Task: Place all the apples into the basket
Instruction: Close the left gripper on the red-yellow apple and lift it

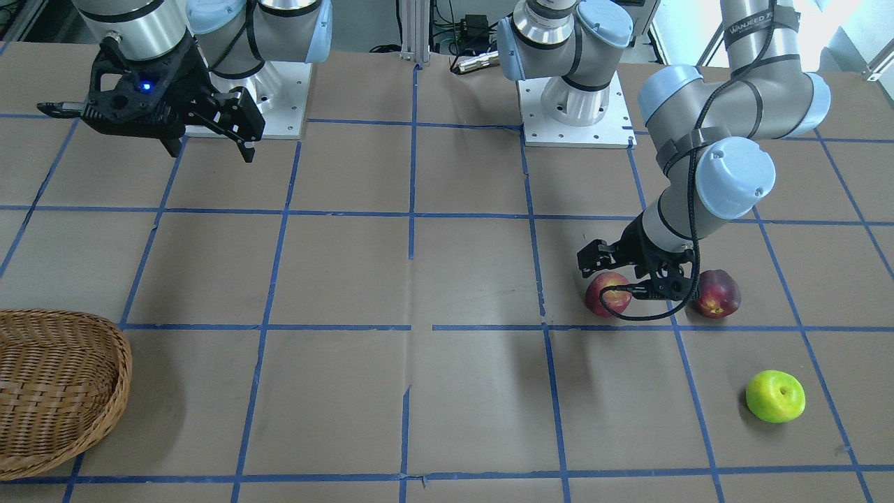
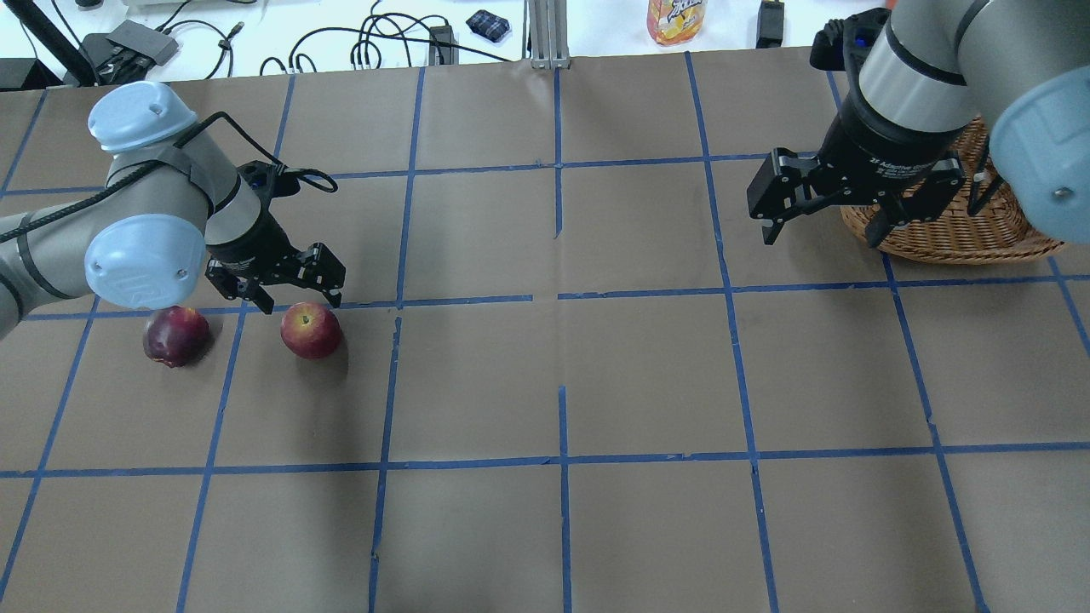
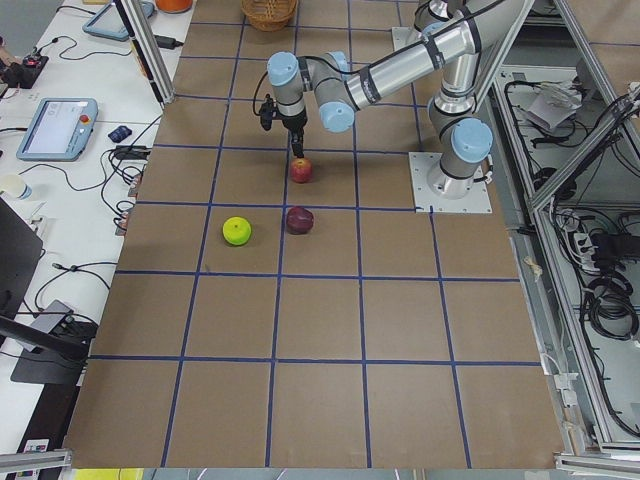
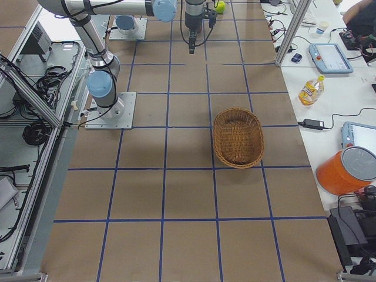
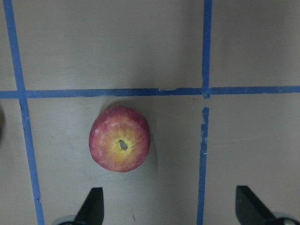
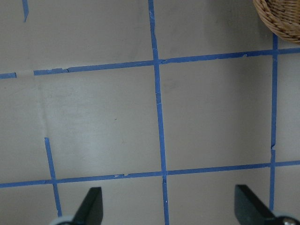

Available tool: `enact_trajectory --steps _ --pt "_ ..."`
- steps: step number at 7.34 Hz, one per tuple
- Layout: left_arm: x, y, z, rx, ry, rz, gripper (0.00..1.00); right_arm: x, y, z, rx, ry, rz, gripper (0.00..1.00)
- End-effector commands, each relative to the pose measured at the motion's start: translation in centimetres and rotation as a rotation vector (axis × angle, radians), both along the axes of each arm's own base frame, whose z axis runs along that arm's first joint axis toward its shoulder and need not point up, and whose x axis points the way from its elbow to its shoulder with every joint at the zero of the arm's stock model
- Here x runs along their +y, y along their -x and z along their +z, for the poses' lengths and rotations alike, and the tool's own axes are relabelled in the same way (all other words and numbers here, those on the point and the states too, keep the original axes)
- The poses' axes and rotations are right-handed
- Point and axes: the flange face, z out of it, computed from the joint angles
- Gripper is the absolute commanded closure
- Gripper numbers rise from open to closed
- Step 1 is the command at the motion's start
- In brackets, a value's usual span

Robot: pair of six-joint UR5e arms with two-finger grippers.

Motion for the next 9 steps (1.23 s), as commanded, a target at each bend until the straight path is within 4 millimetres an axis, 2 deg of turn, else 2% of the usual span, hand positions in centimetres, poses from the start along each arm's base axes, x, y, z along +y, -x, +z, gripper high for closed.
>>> enact_trajectory --steps 1,4,8,9 --pt "-0.2 -0.7 -3.0 -0.021 -0.049 0.001 0.0 0.0 0.0 0.0 -0.001 0.0 0.0 0.0" --pt "-0.6 -0.8 -3.9 -0.03 -0.048 0.001 0.0 0.0 0.0 0.0 -0.001 0.0 0.0 0.0" --pt "-1.0 -0.9 -7.0 -0.034 -0.038 0.002 0.0 0.1 0.0 0.0 -0.001 -0.001 0.0 0.0" --pt "-1.1 -1.0 -7.3 -0.046 -0.001 -0.001 0.18 0.1 0.0 0.0 -0.001 -0.001 0.0 0.0"
